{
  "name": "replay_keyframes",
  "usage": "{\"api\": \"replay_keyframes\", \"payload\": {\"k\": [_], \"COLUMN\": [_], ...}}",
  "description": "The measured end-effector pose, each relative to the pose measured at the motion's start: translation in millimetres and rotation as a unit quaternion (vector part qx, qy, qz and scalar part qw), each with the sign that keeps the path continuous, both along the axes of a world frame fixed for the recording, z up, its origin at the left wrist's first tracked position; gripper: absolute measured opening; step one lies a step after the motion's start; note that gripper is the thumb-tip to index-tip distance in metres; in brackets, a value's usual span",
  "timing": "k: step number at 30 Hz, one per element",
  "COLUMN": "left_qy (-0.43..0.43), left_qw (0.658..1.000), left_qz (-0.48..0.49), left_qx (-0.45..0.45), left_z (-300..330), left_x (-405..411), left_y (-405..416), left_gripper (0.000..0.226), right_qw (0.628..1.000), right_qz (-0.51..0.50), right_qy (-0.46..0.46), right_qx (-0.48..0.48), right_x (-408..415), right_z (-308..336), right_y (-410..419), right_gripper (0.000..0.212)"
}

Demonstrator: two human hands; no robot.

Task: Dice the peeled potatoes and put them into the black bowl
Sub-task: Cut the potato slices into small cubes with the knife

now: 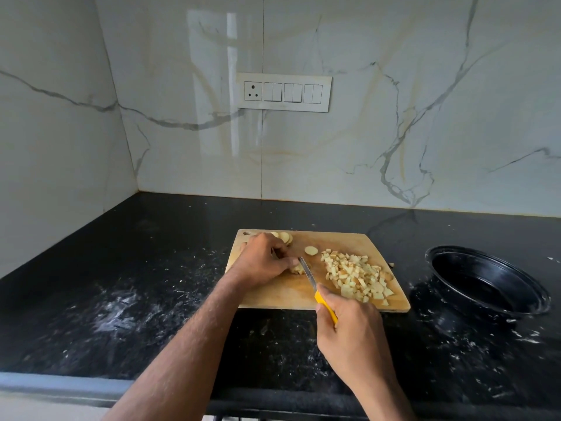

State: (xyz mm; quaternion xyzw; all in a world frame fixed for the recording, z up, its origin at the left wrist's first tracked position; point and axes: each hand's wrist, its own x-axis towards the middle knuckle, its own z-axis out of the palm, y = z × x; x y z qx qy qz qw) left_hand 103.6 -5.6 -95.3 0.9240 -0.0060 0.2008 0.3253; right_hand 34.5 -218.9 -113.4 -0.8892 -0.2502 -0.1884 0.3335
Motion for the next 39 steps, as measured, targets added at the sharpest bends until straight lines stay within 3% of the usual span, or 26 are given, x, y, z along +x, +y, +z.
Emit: {"api": "replay_keyframes", "payload": {"k": [16,25,30,39], "left_qy": [0.035,0.001,0.047,0.057], "left_qw": [0.999,1.0,0.999,0.998], "left_qz": [0.019,-0.006,-0.009,-0.019], "left_qx": [0.014,0.0,0.01,0.003], "left_z": [-2.4,4.4,2.2,-3.2], "left_x": [8.0,-2.9,-3.8,2.6], "left_y": [-5.7,7.2,11.6,15.3], "left_gripper": [0.013,0.003,0.015,0.014], "right_qw": [1.0,1.0,0.999,0.998], "right_qz": [-0.012,0.003,0.014,0.038], "right_qy": [-0.002,0.002,0.011,0.008], "right_qx": [-0.007,-0.011,-0.034,-0.045], "right_x": [1.3,0.0,2.5,-0.5], "right_z": [-1.3,0.3,-1.7,1.6], "right_y": [0.6,2.0,3.0,3.7], "right_gripper": [0.038,0.037,0.039,0.037]}}
